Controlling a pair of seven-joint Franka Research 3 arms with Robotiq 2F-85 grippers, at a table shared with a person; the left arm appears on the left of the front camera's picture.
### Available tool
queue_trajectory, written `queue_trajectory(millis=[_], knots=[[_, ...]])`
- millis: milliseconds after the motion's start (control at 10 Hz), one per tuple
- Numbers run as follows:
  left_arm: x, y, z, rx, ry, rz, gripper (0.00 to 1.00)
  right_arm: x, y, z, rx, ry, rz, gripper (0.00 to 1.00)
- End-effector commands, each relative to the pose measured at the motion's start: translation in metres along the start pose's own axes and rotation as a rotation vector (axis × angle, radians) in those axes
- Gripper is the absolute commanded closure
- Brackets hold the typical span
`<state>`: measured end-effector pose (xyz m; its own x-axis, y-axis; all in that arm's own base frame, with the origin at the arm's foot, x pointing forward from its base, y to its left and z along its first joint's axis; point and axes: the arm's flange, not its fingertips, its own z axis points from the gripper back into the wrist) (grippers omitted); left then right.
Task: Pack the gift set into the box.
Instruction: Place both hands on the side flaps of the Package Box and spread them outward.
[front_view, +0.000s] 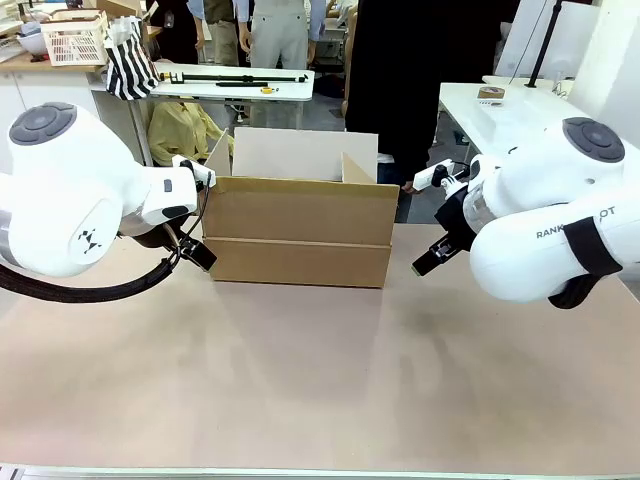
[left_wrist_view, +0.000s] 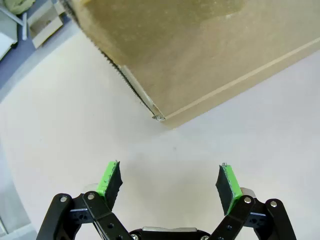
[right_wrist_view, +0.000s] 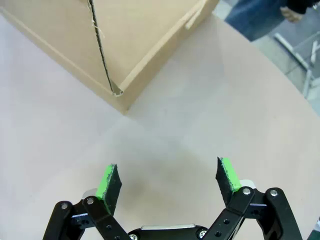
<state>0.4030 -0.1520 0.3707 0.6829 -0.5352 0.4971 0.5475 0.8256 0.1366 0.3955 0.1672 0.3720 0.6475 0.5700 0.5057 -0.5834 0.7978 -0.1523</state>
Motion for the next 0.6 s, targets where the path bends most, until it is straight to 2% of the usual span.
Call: queue_trajectory(millis=[0, 500], knots=[[0.0, 0.0001, 0.0001, 0.0, 0.0, 0.0, 0.0, 0.0, 0.0, 0.0, 0.0, 0.0, 0.0, 0.0], [0.0, 0.0001, 0.0001, 0.0, 0.0, 0.0, 0.0, 0.0, 0.0, 0.0, 0.0, 0.0, 0.0, 0.0]])
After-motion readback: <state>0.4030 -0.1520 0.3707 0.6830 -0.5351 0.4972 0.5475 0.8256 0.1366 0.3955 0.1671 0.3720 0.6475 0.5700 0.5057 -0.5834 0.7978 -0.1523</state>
